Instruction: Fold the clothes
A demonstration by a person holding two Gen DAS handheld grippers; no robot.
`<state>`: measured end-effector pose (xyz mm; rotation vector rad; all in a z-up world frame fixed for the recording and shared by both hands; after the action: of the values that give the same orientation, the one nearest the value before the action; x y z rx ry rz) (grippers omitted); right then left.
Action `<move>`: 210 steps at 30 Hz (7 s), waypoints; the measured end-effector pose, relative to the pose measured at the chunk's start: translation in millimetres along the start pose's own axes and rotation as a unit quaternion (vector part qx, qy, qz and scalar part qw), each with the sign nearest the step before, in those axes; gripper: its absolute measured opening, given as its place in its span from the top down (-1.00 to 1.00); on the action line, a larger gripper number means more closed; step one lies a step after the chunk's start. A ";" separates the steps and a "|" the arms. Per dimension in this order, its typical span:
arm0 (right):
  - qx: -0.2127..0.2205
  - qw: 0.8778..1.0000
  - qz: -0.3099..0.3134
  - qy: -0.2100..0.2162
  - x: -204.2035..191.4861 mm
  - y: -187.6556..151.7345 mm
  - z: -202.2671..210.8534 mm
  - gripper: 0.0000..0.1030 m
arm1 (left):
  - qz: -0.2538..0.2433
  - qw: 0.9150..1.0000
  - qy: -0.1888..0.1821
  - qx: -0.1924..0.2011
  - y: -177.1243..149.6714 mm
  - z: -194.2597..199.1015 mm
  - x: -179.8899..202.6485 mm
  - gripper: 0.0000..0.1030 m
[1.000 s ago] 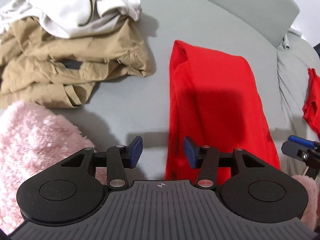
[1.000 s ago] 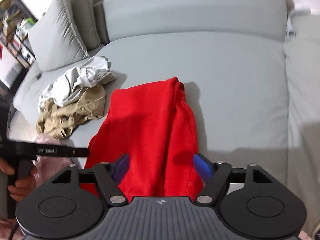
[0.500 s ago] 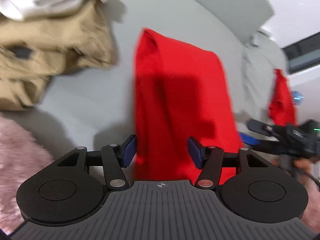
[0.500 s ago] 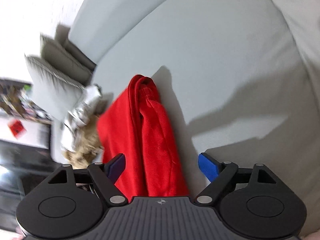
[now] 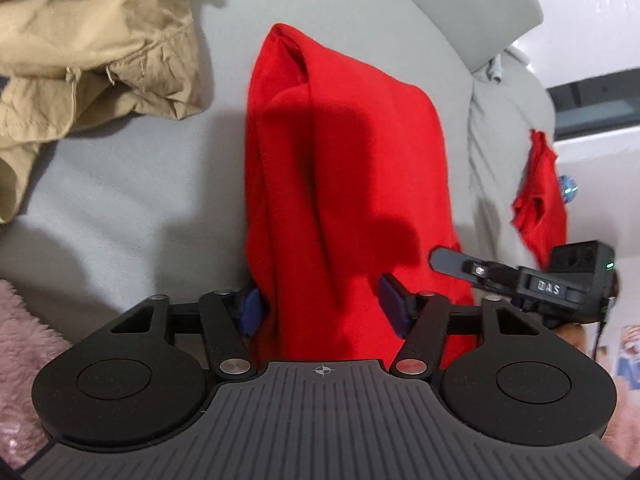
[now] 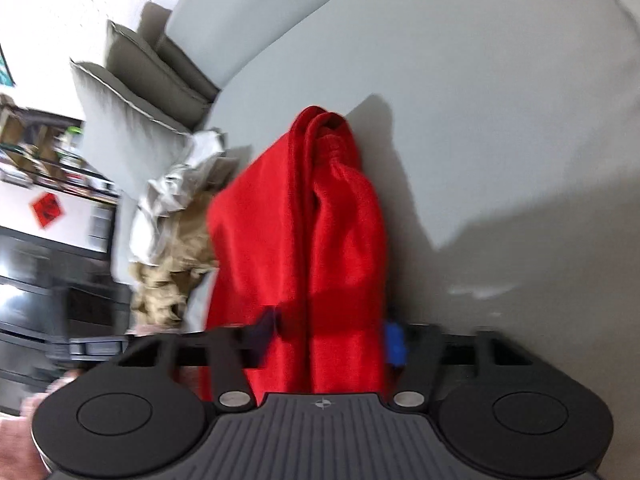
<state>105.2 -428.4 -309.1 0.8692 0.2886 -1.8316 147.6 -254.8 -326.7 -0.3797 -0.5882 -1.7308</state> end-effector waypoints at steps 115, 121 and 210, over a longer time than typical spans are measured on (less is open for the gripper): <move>0.240 0.881 0.036 -0.406 11.3 -6.7 426.1 -0.28 | -0.350 0.920 0.098 0.148 -41.9 33.2 466.3 0.10; 0.226 0.884 0.029 -0.408 21.6 -10.5 417.2 -0.28 | -0.349 0.921 0.107 0.138 -46.8 26.1 460.3 0.10; 0.230 0.878 0.013 -0.420 40.7 -15.2 417.2 -0.46 | -0.359 0.916 0.127 0.127 -55.0 2.8 459.2 0.10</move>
<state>-95.1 -684.7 -44.1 0.2966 -0.7306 -2.1019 -15.4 -613.3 -84.3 0.2900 -0.8098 -2.3129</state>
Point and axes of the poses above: each gripper's, at about its wrist camera, not at the fingertips, and z roughly against the way its jaws point, x to its right, y to its top, the point moved 10 cm from there along -z, roughly the way its jaws point
